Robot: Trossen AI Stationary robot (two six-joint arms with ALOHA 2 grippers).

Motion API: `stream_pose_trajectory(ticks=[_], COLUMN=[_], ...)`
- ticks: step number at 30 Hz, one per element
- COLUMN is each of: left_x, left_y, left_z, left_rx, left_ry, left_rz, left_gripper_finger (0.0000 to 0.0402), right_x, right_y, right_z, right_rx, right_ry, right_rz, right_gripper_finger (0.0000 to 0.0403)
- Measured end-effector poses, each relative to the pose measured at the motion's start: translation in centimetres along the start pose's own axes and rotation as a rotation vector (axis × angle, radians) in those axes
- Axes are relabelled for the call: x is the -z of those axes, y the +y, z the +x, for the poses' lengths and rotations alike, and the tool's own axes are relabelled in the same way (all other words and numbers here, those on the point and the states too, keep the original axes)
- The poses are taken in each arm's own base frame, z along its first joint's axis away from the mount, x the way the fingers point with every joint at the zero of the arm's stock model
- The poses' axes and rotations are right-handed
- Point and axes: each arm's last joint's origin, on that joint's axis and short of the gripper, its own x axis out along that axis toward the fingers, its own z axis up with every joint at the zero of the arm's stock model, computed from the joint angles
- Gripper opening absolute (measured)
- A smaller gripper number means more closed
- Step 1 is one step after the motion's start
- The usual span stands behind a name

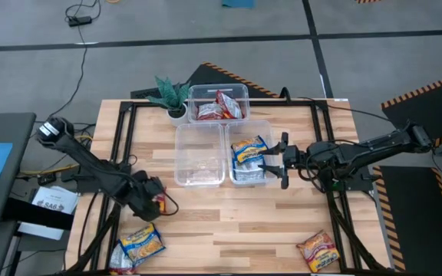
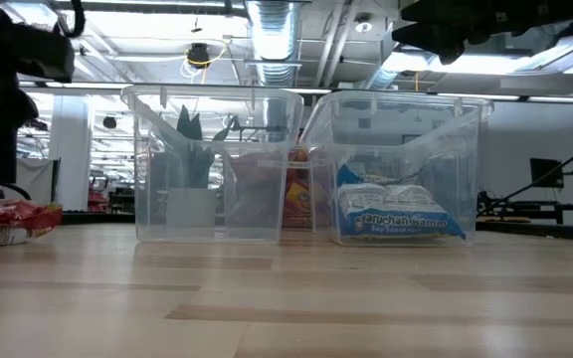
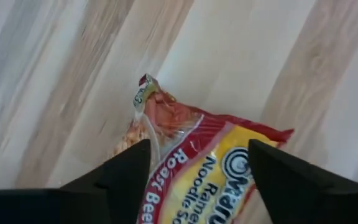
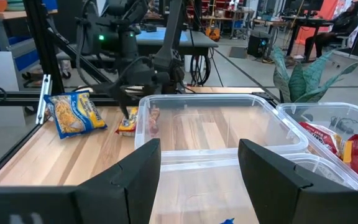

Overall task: Sort Maruchan noodles
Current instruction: Put the red noodle pack into the bottom left transparent bin

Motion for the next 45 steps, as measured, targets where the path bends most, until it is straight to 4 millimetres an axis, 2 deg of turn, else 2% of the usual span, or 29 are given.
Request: stream_pose_trajectory(ticks=[6, 12, 14, 17, 21, 23, 28, 38, 45], left_x=[0.2, 0.3, 0.3, 0.2, 0.3, 0.1, -1.0, -3.7, -5.5], left_y=[-0.4, -0.7, -0.7, -0.7, -0.3, -0.4, -1.0, -1.0, 0.1], left_z=[2.3, 4.4, 4.6, 4.6, 4.3, 4.0, 1.8, -4.5, -9.7], left_rx=[-0.101, -0.208, -0.217, -0.217, -0.235, -0.239, -0.167, -0.054, -0.171], left_ry=[0.074, 0.137, 0.144, 0.146, 0.141, 0.135, 0.153, -0.057, -0.131], left_rz=[0.031, -0.008, -0.033, -0.072, -0.091, -0.094, -0.108, -0.163, -0.153], left_gripper_finger=[0.0291, 0.0291, 0.0276, 0.0212, 0.0051, 0.0019, 0.0000, 0.0000, 0.0000], right_x=[0.0, 0.0, 0.0, 0.0, 0.0, 0.0, 0.0, 0.1, 0.1], right_y=[0.0, 0.0, 0.0, 0.0, 0.0, 0.0, 0.0, 0.0, 0.0], right_z=[0.0, 0.0, 0.0, 0.0, 0.0, 0.0, 0.0, 0.0, 0.0], right_rx=[0.000, 0.000, 0.000, 0.000, 0.000, 0.000, 0.000, 0.000, 0.000], right_ry=[0.000, 0.001, 0.001, 0.001, 0.001, 0.001, 0.001, 0.008, 0.008], right_rz=[0.000, 0.000, 0.004, 0.006, 0.006, 0.007, 0.008, 0.007, 0.007], right_gripper_finger=[0.0239, 0.0239, 0.0239, 0.0239, 0.0239, 0.0239, 0.0239, 0.0239, 0.0239])
